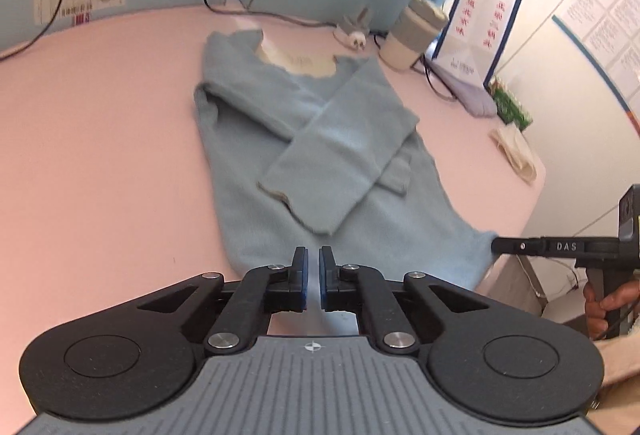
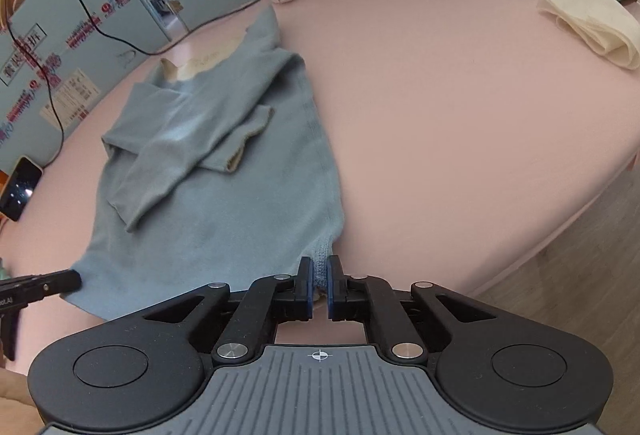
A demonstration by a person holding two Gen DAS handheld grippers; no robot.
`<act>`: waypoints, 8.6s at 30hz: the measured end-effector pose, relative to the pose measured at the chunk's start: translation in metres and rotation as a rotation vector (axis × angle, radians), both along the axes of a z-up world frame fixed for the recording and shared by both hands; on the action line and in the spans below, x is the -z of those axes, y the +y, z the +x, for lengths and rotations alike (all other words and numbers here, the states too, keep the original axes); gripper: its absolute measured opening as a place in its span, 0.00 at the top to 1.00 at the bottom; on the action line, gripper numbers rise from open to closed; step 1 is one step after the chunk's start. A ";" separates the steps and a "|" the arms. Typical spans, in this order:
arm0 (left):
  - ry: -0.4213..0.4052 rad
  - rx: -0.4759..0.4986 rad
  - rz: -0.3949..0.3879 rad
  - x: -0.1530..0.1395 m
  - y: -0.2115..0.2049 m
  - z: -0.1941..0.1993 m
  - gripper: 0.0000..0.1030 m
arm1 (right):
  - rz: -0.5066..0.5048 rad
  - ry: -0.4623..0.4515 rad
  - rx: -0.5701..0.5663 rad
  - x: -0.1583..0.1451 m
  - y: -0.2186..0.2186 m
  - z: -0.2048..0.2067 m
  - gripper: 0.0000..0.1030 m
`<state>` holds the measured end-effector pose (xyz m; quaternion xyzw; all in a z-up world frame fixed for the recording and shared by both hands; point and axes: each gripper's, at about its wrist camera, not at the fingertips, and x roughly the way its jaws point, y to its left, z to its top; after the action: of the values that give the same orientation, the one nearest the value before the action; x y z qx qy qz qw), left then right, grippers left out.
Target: Fold clothes
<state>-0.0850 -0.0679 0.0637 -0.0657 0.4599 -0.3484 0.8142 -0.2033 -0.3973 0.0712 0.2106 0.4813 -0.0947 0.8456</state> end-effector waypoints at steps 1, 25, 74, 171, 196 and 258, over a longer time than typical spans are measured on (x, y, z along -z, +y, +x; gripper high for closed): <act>-0.015 -0.013 -0.023 -0.007 -0.001 0.009 0.95 | 0.011 -0.020 -0.002 -0.006 -0.002 0.005 0.93; -0.019 0.237 0.278 0.013 -0.059 -0.021 0.25 | 0.114 -0.224 -0.162 -0.048 -0.017 0.175 0.93; 0.038 -0.164 0.121 0.025 -0.102 0.203 0.48 | 0.154 -0.255 0.266 0.011 -0.097 0.242 0.88; -0.187 -0.064 0.327 0.037 -0.116 0.099 0.71 | -0.008 -0.115 -0.239 0.031 0.036 0.190 0.84; 0.049 -0.372 0.014 0.028 -0.009 0.129 0.21 | 0.651 -0.068 0.263 0.041 -0.119 0.112 0.34; 0.018 -0.070 -0.064 -0.030 -0.219 0.118 0.88 | 0.356 -0.388 0.186 -0.056 -0.208 0.125 0.85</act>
<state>0.0331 -0.2865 0.0942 -0.1108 0.4532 -0.3336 0.8192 -0.0785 -0.6048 0.1268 0.4133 0.2981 -0.0441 0.8593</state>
